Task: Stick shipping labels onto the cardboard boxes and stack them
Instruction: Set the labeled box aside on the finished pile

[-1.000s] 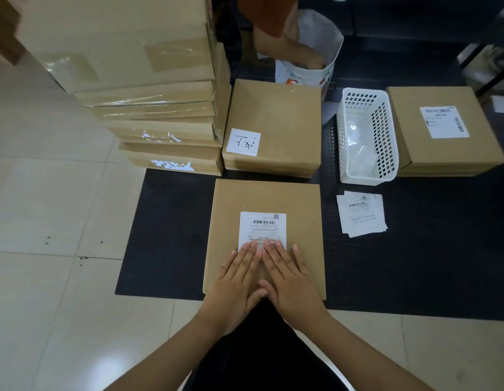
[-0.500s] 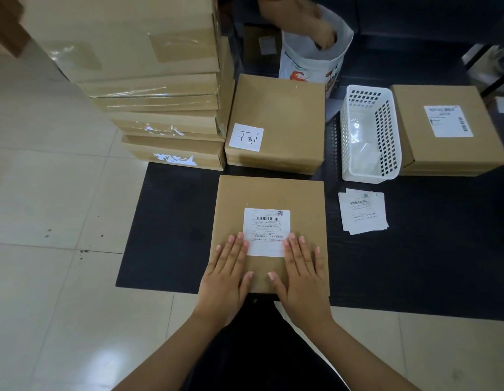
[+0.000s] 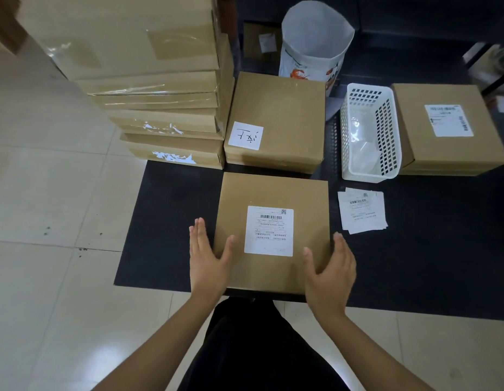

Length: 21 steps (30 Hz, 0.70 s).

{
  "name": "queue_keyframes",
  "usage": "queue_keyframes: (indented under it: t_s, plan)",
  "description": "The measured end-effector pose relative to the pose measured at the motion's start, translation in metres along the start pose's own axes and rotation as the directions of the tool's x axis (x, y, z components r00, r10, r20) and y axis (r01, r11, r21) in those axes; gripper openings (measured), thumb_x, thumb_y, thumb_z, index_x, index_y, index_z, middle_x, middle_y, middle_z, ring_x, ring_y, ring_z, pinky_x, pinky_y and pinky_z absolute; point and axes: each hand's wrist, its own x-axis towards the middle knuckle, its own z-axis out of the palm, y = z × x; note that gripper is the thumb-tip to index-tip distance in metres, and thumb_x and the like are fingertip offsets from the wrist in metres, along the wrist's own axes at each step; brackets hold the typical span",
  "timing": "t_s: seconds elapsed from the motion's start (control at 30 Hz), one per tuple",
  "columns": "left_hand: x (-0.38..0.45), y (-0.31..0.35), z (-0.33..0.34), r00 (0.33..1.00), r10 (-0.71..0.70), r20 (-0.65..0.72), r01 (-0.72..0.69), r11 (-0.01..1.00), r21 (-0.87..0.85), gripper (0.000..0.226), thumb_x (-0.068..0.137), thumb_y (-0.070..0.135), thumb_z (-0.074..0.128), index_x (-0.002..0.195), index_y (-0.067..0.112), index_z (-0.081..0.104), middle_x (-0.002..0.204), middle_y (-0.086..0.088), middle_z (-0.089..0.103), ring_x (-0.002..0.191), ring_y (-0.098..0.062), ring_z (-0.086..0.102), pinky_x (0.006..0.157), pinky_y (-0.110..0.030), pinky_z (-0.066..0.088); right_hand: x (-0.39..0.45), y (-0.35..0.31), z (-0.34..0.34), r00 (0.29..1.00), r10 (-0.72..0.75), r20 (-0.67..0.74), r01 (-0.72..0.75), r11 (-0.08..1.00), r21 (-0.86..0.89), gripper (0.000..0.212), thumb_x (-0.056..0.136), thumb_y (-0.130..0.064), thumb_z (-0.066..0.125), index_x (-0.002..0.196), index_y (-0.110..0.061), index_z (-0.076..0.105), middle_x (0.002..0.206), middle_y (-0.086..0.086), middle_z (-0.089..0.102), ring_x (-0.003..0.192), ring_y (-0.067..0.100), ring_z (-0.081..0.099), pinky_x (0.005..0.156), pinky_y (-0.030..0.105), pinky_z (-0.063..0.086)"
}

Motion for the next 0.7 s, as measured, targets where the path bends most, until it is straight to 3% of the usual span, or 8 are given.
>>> queue_keyframes:
  t_s: [0.07, 0.13, 0.33, 0.5, 0.7]
  plan:
    - [0.003, -0.002, -0.002, 0.992, -0.127, 0.019, 0.128, 0.979, -0.161, 0.083, 0.084, 0.064, 0.052, 0.152, 0.036, 0.015, 0.157, 0.011, 0.020, 0.144, -0.012, 0.021, 0.110, -0.039, 0.029, 0.003, 0.002, 0.000, 0.972, 0.229, 0.047, -0.234, 0.963, 0.132, 0.077, 0.083, -0.065, 0.049, 0.146, -0.024, 0.033, 0.147, -0.002, 0.043, 0.136, 0.017, 0.036, 0.112, 0.048, 0.033]
    - [0.002, -0.004, -0.002, 0.984, -0.174, 0.036, 0.177, 0.946, -0.272, 0.077, 0.083, 0.060, 0.057, 0.149, 0.036, 0.024, 0.151, 0.013, 0.033, 0.135, -0.011, 0.036, 0.105, -0.036, 0.035, 0.001, 0.003, 0.000, 0.945, 0.303, 0.127, -0.321, 0.935, 0.154, 0.073, 0.083, -0.067, 0.051, 0.144, -0.030, 0.037, 0.141, -0.005, 0.048, 0.130, 0.016, 0.044, 0.105, 0.046, 0.040]
    - [-0.010, -0.002, 0.000, 0.973, -0.207, 0.102, 0.230, 0.911, -0.342, 0.058, 0.087, 0.043, 0.064, 0.139, 0.032, 0.044, 0.113, 0.021, 0.056, 0.100, 0.001, 0.055, 0.086, -0.020, 0.044, -0.002, 0.002, 0.003, 0.926, 0.332, 0.181, -0.368, 0.901, 0.229, 0.062, 0.085, -0.053, 0.063, 0.139, -0.030, 0.042, 0.120, -0.012, 0.057, 0.103, 0.010, 0.055, 0.088, 0.031, 0.045]
    - [-0.009, 0.006, -0.005, 0.974, -0.214, 0.075, 0.227, 0.909, -0.349, 0.056, 0.086, 0.043, 0.066, 0.137, 0.031, 0.049, 0.117, 0.018, 0.058, 0.103, -0.003, 0.056, 0.094, -0.028, 0.047, 0.000, -0.005, -0.002, 0.915, 0.363, 0.175, -0.397, 0.886, 0.238, 0.062, 0.083, -0.050, 0.067, 0.138, -0.031, 0.044, 0.110, -0.014, 0.054, 0.098, 0.010, 0.054, 0.086, 0.029, 0.043]
    - [-0.012, 0.028, -0.023, 0.990, -0.134, 0.041, 0.139, 0.917, -0.375, 0.054, 0.085, 0.044, 0.067, 0.135, 0.033, 0.050, 0.117, 0.018, 0.061, 0.102, 0.001, 0.057, 0.084, -0.019, 0.047, 0.001, -0.021, -0.016, 0.940, 0.315, 0.130, -0.337, 0.915, 0.223, 0.066, 0.084, -0.056, 0.062, 0.140, -0.028, 0.041, 0.122, -0.005, 0.058, 0.103, 0.014, 0.054, 0.090, 0.036, 0.047]
